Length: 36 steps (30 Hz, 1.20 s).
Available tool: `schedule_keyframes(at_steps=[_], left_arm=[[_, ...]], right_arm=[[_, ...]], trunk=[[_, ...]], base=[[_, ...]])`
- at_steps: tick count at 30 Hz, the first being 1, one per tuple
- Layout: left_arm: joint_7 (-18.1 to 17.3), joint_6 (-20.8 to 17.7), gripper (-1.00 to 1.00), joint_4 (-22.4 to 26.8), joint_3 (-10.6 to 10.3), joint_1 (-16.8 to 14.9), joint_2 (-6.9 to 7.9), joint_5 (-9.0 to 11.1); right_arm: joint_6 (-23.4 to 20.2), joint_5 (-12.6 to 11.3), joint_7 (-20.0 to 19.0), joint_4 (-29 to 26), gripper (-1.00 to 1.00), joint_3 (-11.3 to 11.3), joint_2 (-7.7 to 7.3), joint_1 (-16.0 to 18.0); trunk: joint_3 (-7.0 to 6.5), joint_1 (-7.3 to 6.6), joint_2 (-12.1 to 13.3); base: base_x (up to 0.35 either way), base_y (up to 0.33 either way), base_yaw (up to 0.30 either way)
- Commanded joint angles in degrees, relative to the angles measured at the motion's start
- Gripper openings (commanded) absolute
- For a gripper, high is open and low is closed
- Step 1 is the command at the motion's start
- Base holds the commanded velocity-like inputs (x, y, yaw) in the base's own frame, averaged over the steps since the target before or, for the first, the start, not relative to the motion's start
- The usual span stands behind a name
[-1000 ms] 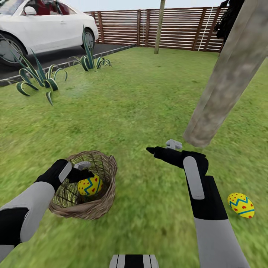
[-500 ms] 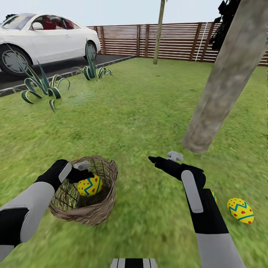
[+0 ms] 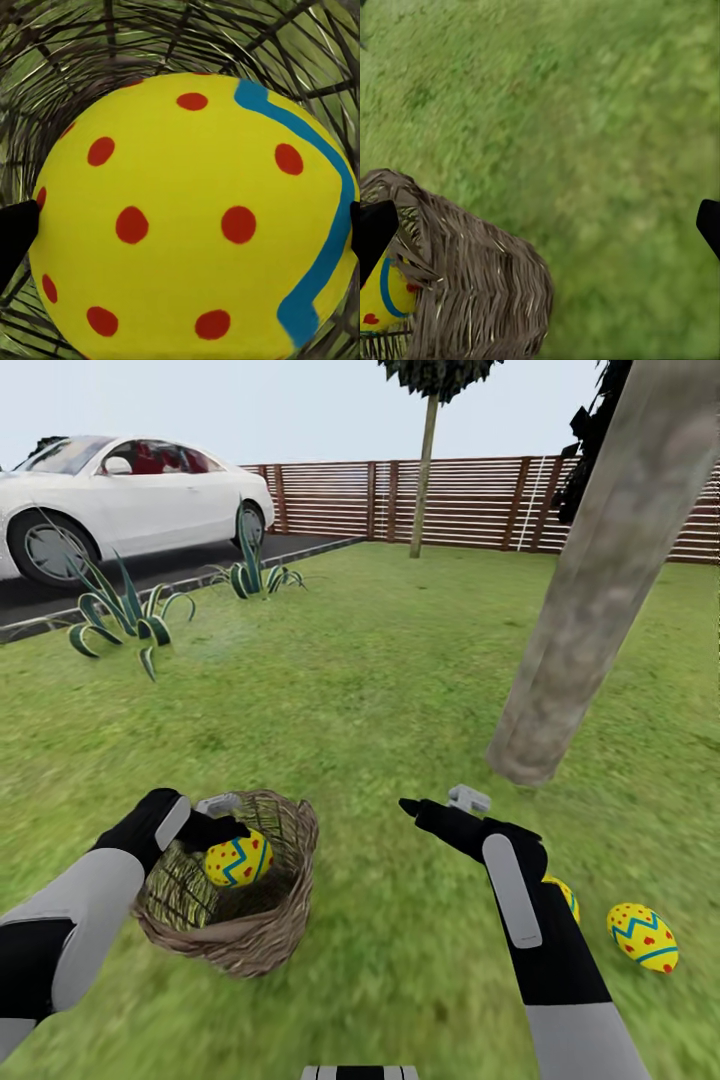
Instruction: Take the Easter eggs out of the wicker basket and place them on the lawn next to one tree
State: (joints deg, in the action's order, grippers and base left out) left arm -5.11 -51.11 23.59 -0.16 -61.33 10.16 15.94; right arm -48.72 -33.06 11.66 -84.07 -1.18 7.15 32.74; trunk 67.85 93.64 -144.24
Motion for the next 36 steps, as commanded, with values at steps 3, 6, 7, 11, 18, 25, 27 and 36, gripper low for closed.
schedule_keyframes(at_steps=[3, 6, 7, 11, 18, 25, 27, 36], left_arm=[[-0.2, -0.3, -1.00, 0.1, 0.0, 0.0, 0.60, -0.1], [-0.2, -0.7, -1.00, 0.1, 0.0, 0.0, 0.78, -0.1], [-0.2, -0.9, -1.00, 0.1, 0.0, 0.0, 0.79, -0.1], [-0.2, -1.8, -1.00, 0.1, -0.1, 0.0, 0.79, -0.1], [-0.2, -2.0, -1.00, 0.2, -0.4, 0.0, 0.62, 0.0], [-0.2, -2.4, -1.00, 1.2, -0.5, 0.0, 0.32, 0.0], [-0.1, -3.0, -1.00, 3.5, -0.6, 0.0, 0.54, -0.1], [0.0, -4.9, -1.00, 6.7, -0.6, 0.0, 0.73, -0.1]], right_arm=[[-0.1, -0.6, 0.6, 0.0, 1.00, 0.1, -0.11, 0.0], [-0.1, -0.7, 0.6, 0.9, 1.00, 0.1, -0.17, 0.0], [-0.1, -0.7, 0.6, 1.0, 1.00, 0.1, -0.15, 0.0], [-0.1, -0.8, 0.6, 1.5, 1.00, 0.3, -0.12, 0.0], [0.0, -0.7, 0.3, 2.6, 1.00, 0.3, -0.13, 0.0], [3.8, -0.7, 0.4, 5.5, 1.00, 0.1, -0.20, 0.0], [4.6, -0.7, 0.4, 6.0, 1.00, 0.0, -0.26, 0.0], [5.2, -0.6, 0.4, 8.3, 1.00, -0.1, -0.23, 0.0]], trunk=[[-0.62, -0.08, 0.0], [-1.29, -0.16, 0.1], [-1.51, -0.19, 0.1], [-2.39, -0.29, 0.1], [-3.94, -0.47, 0.2], [-5.49, -0.65, 0.3], [-5.94, -0.70, 0.3], [-7.93, -0.93, 0.5]], base=[[0.000, 0.000, 0.000], [-0.054, 0.000, 0.000], [-0.178, 0.000, 0.000], [-0.055, 0.000, 0.000], [-0.125, 0.000, 0.000], [-0.089, 0.000, 0.000], [-0.044, 0.000, 0.000], [-0.104, 0.000, 0.000]])
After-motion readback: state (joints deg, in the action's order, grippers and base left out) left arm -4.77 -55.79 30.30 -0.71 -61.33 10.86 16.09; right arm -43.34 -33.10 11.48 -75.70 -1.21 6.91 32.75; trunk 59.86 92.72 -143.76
